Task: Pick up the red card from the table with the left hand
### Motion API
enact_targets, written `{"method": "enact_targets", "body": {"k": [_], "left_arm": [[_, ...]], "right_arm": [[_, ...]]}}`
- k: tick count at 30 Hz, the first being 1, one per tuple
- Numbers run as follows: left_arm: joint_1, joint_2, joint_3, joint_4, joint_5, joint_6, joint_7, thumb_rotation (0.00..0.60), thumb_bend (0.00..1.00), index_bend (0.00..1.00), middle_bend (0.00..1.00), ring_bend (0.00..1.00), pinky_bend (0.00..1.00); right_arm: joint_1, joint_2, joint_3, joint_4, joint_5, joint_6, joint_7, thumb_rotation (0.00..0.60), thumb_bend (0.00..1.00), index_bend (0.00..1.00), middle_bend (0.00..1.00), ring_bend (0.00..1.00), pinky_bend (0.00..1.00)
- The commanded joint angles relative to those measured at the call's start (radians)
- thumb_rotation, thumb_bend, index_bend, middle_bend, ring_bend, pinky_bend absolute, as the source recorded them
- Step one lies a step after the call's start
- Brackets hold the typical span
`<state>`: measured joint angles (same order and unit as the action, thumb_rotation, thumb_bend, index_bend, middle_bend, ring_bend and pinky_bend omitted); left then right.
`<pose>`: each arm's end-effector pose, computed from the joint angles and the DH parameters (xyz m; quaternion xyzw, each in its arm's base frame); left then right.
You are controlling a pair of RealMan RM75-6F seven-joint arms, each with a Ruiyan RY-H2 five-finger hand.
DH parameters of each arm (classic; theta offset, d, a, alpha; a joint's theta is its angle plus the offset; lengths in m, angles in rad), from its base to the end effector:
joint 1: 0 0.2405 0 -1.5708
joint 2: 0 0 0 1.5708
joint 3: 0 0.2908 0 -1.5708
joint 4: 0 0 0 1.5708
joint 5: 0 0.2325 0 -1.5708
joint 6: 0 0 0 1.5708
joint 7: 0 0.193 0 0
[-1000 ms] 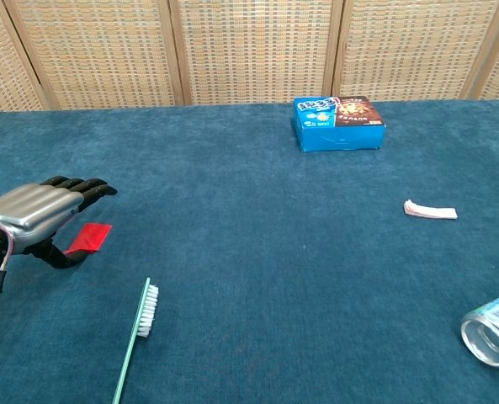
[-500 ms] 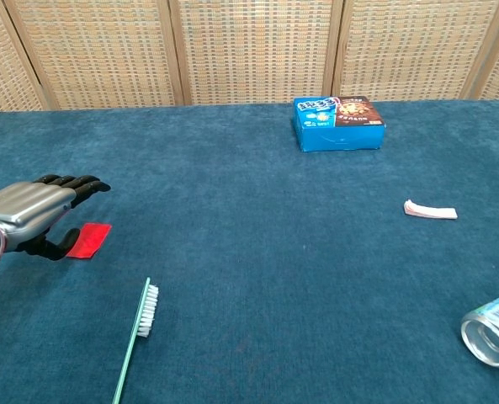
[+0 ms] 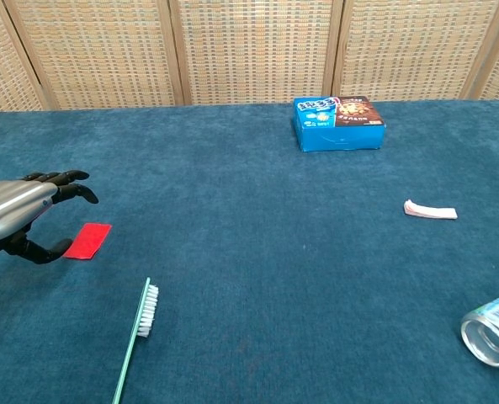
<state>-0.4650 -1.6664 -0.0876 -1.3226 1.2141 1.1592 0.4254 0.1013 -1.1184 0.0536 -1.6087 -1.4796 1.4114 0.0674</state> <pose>-0.2715 0.3488 -0.0685 -0.7042 -0.3735 -0.3115 0.5173 -0.3563 -0.2409 0.1432 0.5904 -0.4268 0.3888 0.5640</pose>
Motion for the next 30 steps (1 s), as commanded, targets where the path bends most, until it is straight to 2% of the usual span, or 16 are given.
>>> {"method": "enact_targets", "body": {"k": [1, 6, 14, 30], "left_arm": [[0.003, -0.006, 0.002, 0.016, 0.009, 0.009, 0.002, 0.6, 0.43, 0.22, 0.0, 0.0, 0.0], [0.006, -0.02, 0.004, 0.042, 0.022, 0.022, 0.011, 0.6, 0.39, 0.24, 0.0, 0.0, 0.0], [0.008, -0.055, -0.001, 0.089, 0.041, 0.048, 0.028, 0.6, 0.25, 0.24, 0.0, 0.0, 0.0], [0.008, -0.087, 0.0, 0.115, 0.045, 0.033, 0.055, 0.6, 0.25, 0.25, 0.0, 0.0, 0.0]], "right_arm": [[0.0, 0.0, 0.0, 0.0, 0.0, 0.0, 0.0, 0.6, 0.0, 0.0, 0.0, 0.0, 0.0], [0.0, 0.0, 0.0, 0.0, 0.0, 0.0, 0.0, 0.6, 0.0, 0.0, 0.0, 0.0, 0.0], [0.0, -0.001, 0.0, -0.001, -0.001, 0.001, -0.001, 0.6, 0.0, 0.0, 0.0, 0.0, 0.0], [0.0, 0.001, 0.0, 0.0, 0.001, 0.0, 0.003, 0.6, 0.0, 0.0, 0.0, 0.0, 0.0]]}}
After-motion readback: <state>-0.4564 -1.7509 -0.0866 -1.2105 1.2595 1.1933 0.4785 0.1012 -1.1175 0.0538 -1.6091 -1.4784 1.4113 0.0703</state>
